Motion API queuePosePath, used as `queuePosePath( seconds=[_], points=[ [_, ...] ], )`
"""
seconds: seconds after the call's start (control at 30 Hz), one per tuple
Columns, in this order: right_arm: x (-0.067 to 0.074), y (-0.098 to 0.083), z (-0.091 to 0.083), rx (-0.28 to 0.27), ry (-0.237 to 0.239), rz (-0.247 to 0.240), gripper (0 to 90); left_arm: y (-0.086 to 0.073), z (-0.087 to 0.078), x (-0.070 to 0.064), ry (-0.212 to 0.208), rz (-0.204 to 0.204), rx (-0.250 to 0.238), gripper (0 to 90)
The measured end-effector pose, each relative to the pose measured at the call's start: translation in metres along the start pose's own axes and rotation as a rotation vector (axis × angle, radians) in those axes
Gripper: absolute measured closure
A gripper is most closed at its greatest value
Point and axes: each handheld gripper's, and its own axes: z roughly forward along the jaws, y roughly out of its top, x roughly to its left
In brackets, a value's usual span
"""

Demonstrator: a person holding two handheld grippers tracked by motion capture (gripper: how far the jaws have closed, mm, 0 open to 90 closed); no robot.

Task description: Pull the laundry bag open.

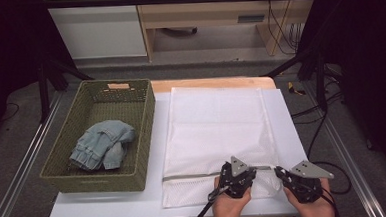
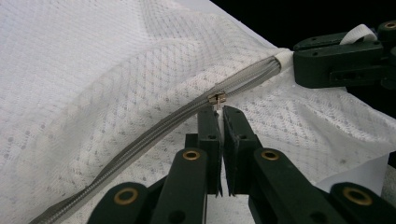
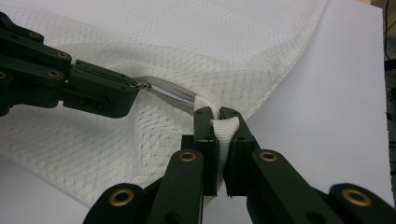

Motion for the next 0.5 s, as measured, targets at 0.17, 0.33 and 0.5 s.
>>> queuePosePath(
  seconds=[0.17,0.33,0.5],
  points=[
    [0.001,0.001,0.000,-0.001,-0.001,-0.011,86.2,0.000,-0.002,0.000,0.006,0.003,0.000,87.0],
    [0.000,0.000,-0.001,-0.003,-0.008,-0.011,86.1,-0.002,-0.005,0.005,0.009,-0.011,0.001,87.0],
    [0.001,0.000,-0.001,-0.004,0.004,-0.013,86.1,-0.004,-0.011,0.007,0.009,-0.019,-0.009,87.0]
  ],
)
